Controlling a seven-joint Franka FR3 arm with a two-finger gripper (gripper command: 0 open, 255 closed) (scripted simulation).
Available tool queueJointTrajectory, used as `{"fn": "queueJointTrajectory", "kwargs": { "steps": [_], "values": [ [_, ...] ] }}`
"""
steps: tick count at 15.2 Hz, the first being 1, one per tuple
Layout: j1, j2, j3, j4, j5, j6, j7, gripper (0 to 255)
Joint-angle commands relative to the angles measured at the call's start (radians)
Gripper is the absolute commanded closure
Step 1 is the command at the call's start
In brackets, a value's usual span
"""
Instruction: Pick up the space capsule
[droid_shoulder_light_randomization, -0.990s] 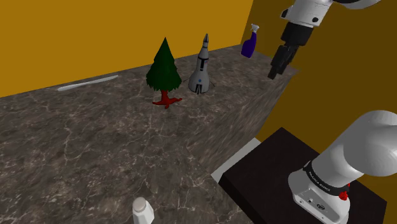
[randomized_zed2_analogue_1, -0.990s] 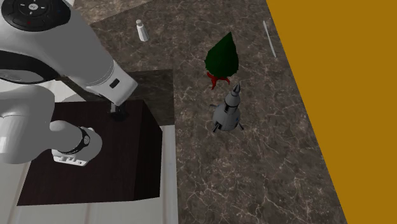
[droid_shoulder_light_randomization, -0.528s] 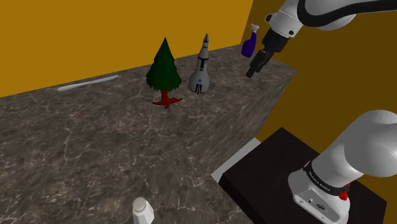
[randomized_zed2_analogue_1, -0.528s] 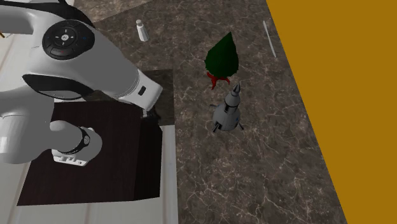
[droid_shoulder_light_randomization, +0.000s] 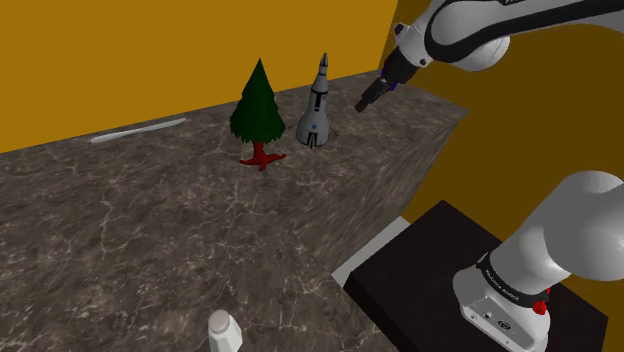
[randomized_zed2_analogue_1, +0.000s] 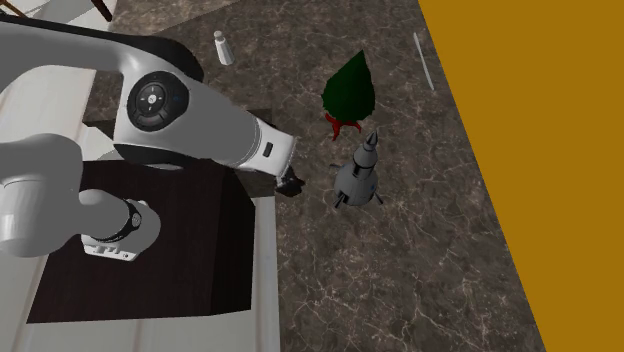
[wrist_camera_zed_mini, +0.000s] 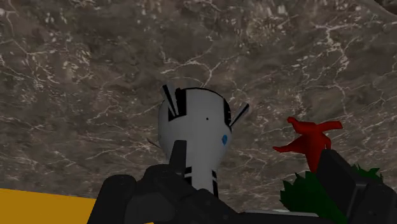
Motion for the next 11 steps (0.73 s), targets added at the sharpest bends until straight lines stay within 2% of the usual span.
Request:
{"fn": "queueJointTrajectory", "kwargs": {
  "steps": [1, 4, 6, 8, 11],
  "values": [
    [0.033, 0.066, -0.025, 0.03, 0.05, 0.099, -0.068, 0],
    [0.099, 0.158, -0.071, 0.084, 0.158, 0.219, -0.194, 0],
    [0.151, 0.219, -0.108, 0.131, 0.26, 0.285, -0.303, 0],
    [0.204, 0.28, -0.143, 0.189, 0.392, 0.335, -0.438, 0],
    [0.259, 0.37, -0.177, 0.295, 0.628, 0.376, -0.672, 0]
  ]
}}
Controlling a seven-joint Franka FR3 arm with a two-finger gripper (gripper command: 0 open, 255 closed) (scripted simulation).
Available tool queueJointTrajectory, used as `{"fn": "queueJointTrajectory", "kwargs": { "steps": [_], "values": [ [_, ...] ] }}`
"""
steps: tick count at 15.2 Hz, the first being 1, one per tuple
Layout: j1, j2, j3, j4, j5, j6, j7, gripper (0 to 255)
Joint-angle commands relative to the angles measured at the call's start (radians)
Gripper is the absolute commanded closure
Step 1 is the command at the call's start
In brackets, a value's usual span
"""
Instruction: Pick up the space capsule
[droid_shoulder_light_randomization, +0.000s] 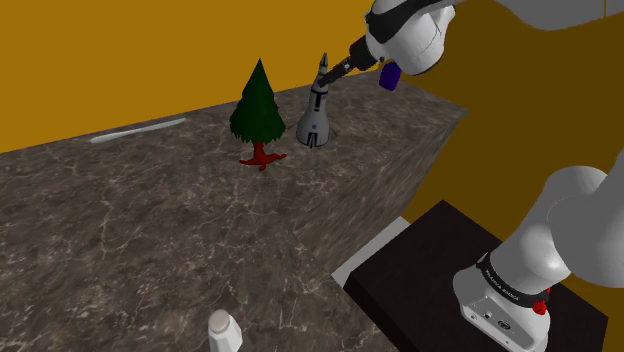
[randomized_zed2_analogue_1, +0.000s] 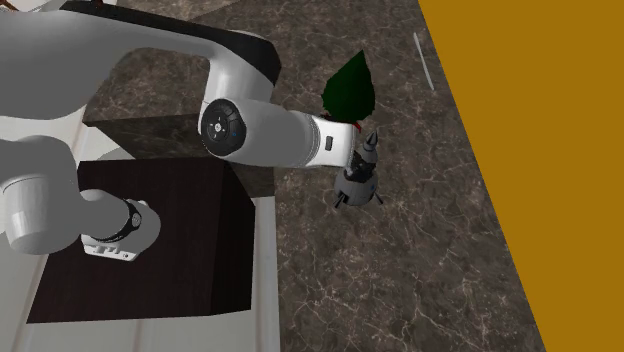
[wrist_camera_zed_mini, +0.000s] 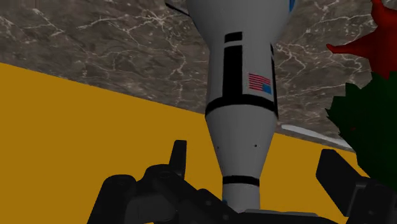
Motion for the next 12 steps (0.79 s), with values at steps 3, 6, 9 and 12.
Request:
{"fn": "queueJointTrajectory", "kwargs": {
  "steps": [3, 6, 9, 12],
  "values": [
    [0.02, 0.055, -0.008, 0.036, 0.174, 0.03, -0.168, 0],
    [0.023, 0.081, -0.004, 0.037, 0.267, 0.044, -0.253, 0],
    [0.023, 0.096, -0.001, 0.038, 0.317, 0.05, -0.299, 0],
    [0.023, 0.095, -0.001, 0.037, 0.317, 0.05, -0.3, 255]
  ]
}}
